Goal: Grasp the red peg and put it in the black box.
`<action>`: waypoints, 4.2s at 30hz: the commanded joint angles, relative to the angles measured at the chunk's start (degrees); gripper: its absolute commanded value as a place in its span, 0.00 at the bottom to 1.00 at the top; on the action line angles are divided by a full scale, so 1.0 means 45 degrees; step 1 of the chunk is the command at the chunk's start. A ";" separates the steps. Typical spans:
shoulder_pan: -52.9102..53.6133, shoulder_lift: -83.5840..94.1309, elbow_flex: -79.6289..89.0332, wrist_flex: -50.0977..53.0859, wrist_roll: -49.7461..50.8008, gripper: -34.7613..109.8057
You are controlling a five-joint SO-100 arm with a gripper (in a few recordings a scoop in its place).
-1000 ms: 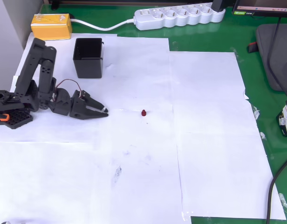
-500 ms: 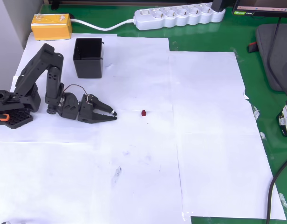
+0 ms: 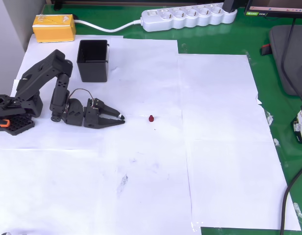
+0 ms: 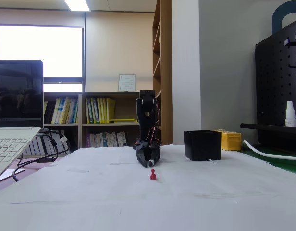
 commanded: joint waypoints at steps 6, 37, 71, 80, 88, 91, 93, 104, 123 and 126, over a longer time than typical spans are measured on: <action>-0.0078 0.0859 0.0801 -0.1543 -0.0293 0.26; -0.0176 -0.1953 0.0254 0.2910 -0.0996 0.43; 0.0430 -0.1758 0.3262 0.5195 -0.0449 0.58; 0.0684 -0.2168 0.3789 0.6445 -0.0273 0.58; 0.0840 -0.1191 0.5332 0.6504 -0.0430 0.58; 0.0840 -0.0918 0.5879 0.6621 -0.0488 0.58; 0.0801 -0.0859 0.6035 0.6738 -0.0527 0.58; 0.0371 -0.0527 0.6855 0.7109 -0.0723 0.58; 0.0078 -0.0508 0.6797 0.7031 -0.0664 0.56; 0.0078 -0.0508 0.6797 0.7031 -0.0684 0.54</action>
